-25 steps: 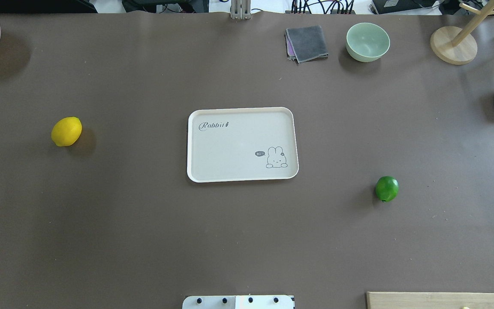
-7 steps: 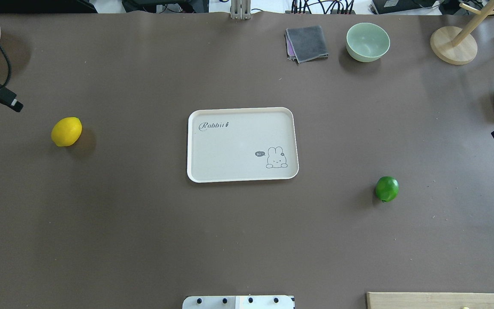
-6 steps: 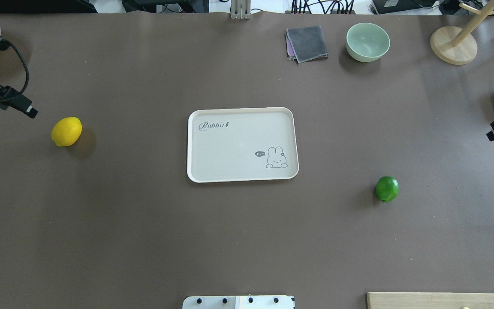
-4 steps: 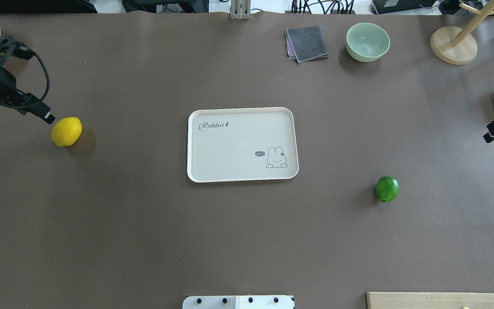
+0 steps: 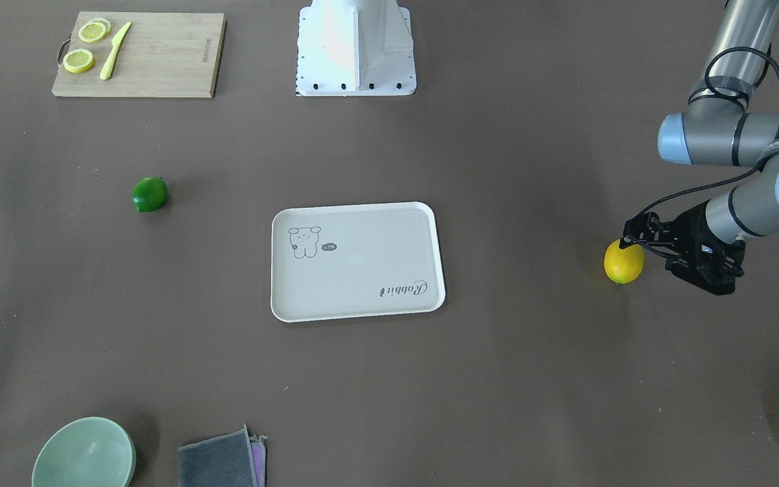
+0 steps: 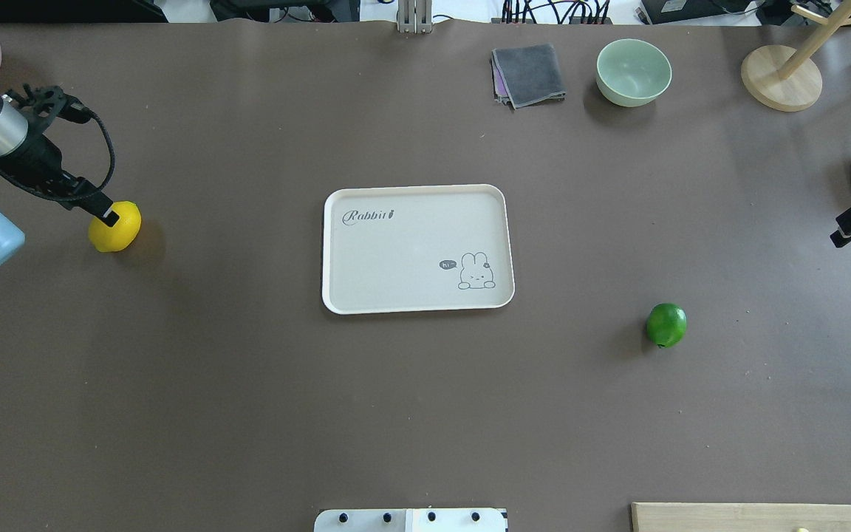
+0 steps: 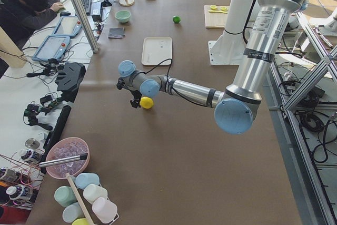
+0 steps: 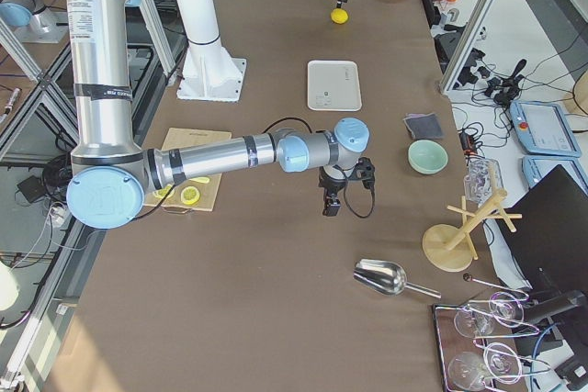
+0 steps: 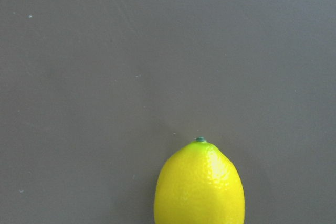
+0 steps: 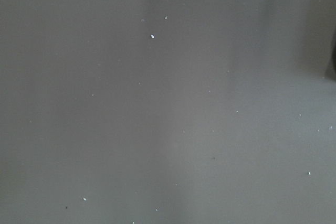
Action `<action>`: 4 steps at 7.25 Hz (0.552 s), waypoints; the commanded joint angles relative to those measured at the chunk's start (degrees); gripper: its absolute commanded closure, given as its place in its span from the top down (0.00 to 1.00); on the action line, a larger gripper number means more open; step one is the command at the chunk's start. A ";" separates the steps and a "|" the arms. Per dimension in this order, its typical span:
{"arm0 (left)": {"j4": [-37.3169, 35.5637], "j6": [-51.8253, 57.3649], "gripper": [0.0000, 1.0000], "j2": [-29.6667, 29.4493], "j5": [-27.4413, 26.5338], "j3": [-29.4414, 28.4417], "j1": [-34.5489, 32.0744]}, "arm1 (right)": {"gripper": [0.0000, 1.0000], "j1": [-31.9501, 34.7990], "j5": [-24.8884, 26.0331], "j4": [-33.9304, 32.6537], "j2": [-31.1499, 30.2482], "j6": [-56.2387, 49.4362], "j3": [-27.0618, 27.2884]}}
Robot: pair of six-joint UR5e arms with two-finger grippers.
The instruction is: Place all lemons on tray
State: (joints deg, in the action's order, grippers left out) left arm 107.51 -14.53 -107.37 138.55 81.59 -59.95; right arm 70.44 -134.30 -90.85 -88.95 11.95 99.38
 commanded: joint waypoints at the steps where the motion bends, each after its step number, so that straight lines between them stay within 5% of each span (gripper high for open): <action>1: 0.16 0.03 0.99 -0.21 -0.04 -1.25 1.15 | 1.00 -0.12 0.00 -0.03 0.00 0.00 -0.06; 4: 5.24 -0.06 0.99 -0.21 -0.13 -5.46 1.85 | 1.00 -0.21 0.09 -0.03 0.00 0.00 -0.15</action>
State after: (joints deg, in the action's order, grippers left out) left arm 110.72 -14.52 -107.59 138.44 77.86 -58.64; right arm 70.28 -134.22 -90.88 -88.95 11.95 99.25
